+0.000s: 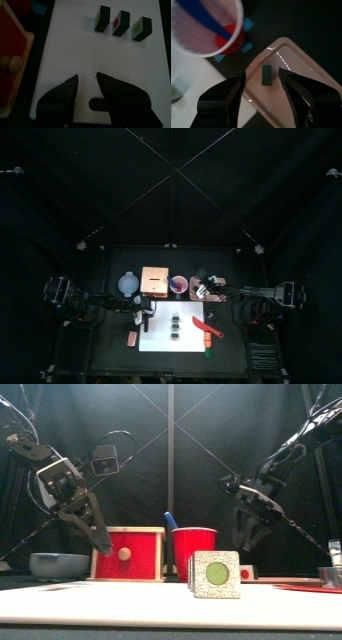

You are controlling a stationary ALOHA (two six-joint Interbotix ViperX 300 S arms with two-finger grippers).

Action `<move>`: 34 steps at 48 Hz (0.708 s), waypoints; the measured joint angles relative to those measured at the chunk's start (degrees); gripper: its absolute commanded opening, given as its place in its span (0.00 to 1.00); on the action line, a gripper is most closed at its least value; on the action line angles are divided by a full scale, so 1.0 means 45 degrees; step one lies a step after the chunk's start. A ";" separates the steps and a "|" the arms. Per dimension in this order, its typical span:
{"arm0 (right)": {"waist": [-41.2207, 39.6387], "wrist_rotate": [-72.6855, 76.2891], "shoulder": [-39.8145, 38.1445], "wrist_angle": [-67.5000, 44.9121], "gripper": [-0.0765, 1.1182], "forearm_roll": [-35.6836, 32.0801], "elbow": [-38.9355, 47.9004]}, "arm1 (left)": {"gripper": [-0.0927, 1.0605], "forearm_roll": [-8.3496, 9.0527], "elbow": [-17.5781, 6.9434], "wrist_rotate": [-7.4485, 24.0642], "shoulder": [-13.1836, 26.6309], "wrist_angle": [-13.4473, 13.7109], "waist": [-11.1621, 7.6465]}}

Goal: Place sushi on board then cut the sushi with the knife then place the pieces on the plate
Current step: Place the 4 sushi pieces on the plate

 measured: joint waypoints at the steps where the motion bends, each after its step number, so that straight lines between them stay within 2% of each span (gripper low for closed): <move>1: 0.0293 0.0000 -0.0137 0.0000 0.80 0.0020 -0.0059 | 0.74 0.0000 0.0000 0.0000 0.0000 0.0000 0.0000; 9: 0.2500 -0.0020 -0.0469 -0.0059 0.80 -0.0254 -0.0547 | 0.74 -0.0020 -0.0020 0.0000 0.0000 0.0000 0.0000; 17: 0.4258 -0.0020 0.0059 -0.0156 0.80 -0.0723 -0.1094 | 0.74 -0.0059 -0.0020 0.0000 0.0000 0.0000 0.0000; 25: 0.5020 -0.0020 0.1094 -0.0449 0.79 -0.0801 -0.1465 | 0.74 -0.0078 0.0000 0.0000 0.0000 0.0000 0.0000; 34: 0.5078 0.0000 0.2148 -0.0898 0.79 -0.0820 -0.1816 | 0.74 -0.0098 -0.0020 0.0000 0.0000 0.0000 0.0000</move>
